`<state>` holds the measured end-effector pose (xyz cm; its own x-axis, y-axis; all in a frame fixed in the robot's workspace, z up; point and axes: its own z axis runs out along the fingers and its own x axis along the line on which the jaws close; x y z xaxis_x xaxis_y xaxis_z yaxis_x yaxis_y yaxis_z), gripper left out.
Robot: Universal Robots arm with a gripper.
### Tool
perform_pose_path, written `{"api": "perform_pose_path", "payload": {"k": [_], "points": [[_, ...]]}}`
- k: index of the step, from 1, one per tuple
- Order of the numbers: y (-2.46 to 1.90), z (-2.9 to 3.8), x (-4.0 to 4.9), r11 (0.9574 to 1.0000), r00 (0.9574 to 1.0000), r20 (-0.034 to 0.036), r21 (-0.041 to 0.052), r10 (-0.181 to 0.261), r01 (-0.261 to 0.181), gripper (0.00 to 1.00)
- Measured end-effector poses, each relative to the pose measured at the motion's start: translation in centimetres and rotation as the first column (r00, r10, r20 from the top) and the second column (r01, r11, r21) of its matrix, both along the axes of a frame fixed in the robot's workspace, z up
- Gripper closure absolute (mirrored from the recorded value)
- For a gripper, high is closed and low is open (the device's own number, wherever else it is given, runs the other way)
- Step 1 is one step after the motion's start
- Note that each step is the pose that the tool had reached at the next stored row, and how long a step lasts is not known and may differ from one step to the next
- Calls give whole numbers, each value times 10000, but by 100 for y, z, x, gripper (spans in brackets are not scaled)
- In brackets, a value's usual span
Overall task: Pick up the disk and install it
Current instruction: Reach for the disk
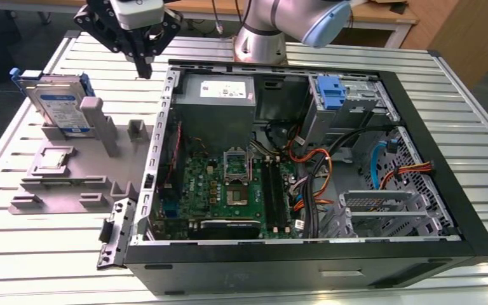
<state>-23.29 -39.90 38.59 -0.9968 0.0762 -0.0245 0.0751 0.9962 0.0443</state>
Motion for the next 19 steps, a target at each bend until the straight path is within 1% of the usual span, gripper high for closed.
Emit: {"api": "perform_pose_path", "payload": {"k": [19], "points": [[0, -6, -121, 10000, 10000, 0, 1, 1, -1, 90]]}}
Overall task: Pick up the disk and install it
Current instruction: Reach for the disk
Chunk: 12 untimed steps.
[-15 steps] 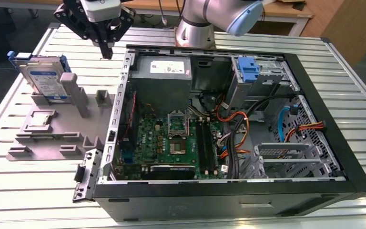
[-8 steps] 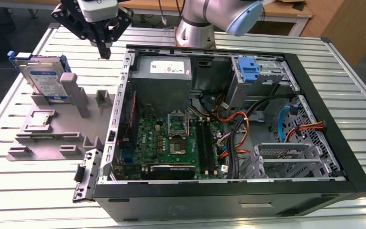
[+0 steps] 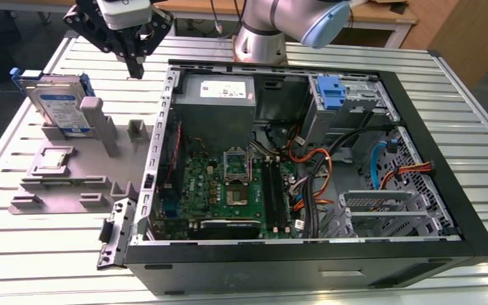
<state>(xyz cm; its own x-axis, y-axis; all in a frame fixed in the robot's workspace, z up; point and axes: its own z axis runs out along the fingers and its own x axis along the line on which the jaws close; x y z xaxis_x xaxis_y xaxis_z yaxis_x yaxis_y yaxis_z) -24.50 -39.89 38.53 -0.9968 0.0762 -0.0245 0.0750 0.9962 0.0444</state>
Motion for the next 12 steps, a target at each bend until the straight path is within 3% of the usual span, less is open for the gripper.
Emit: {"api": "perform_pose_path", "payload": {"k": [12], "points": [[0, -1, -22, 10000, 10000, 0, 0, -1, 1, 90]]}}
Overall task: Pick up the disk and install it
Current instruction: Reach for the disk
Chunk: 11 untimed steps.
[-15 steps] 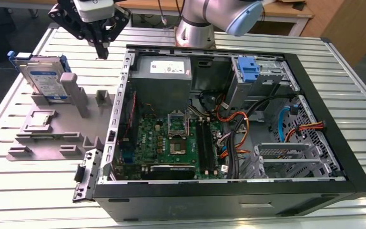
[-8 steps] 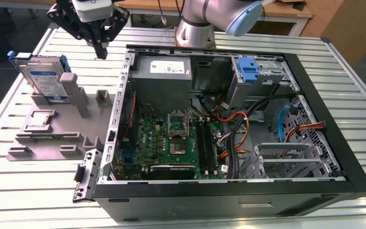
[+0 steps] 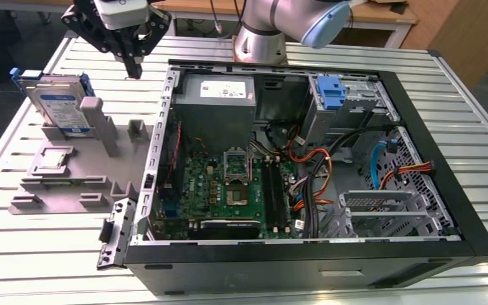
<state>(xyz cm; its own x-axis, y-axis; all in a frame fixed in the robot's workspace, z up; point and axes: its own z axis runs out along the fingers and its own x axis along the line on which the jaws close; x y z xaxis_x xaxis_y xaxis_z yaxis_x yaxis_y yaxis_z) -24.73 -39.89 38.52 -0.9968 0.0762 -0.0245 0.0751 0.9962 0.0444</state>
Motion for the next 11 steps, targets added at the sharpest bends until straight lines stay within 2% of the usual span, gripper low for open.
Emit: {"api": "perform_pose_path", "payload": {"k": [11], "points": [[0, -1, -44, 10000, 10000, 0, 0, 1, -1, 90]]}}
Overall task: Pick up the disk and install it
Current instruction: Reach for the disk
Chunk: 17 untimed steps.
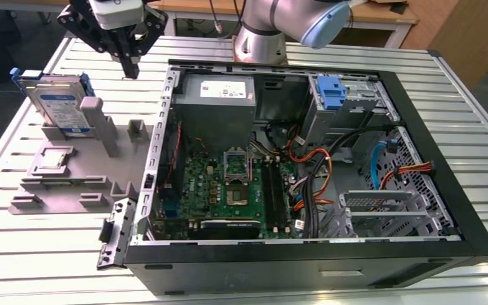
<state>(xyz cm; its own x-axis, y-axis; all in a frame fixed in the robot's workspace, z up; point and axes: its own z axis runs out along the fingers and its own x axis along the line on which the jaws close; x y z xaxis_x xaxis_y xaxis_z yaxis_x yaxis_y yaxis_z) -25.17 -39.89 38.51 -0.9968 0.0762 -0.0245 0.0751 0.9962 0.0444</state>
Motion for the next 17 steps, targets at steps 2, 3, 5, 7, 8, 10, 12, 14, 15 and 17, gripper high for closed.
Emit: {"api": "perform_pose_path", "payload": {"k": [2, 3, 5, 7, 8, 10, 12, 14, 15, 17], "points": [[0, 0, -5, 10000, 10000, 0, 0, 0, 0, 90], [0, 0, -8, 10000, 10000, 0, 0, 0, 0, 90], [0, 0, -12, 10000, 10000, 0, 0, 0, 0, 90], [0, 0, -16, 10000, 10000, 0, 0, 0, 0, 90], [0, 0, -28, 10000, 10000, 0, 0, 0, 0, 90], [0, -5, -61, 10000, 10000, 0, 0, 0, 0, 90], [0, -6, -64, 10000, 10000, 0, 0, 0, 0, 90], [0, -6, -68, 10000, 10000, 0, 0, 0, 0, 90], [0, -6, -70, 10000, 10000, 0, 0, 0, 0, 90], [0, -6, -74, 10000, 10000, 0, 0, 0, 0, 90]]}}
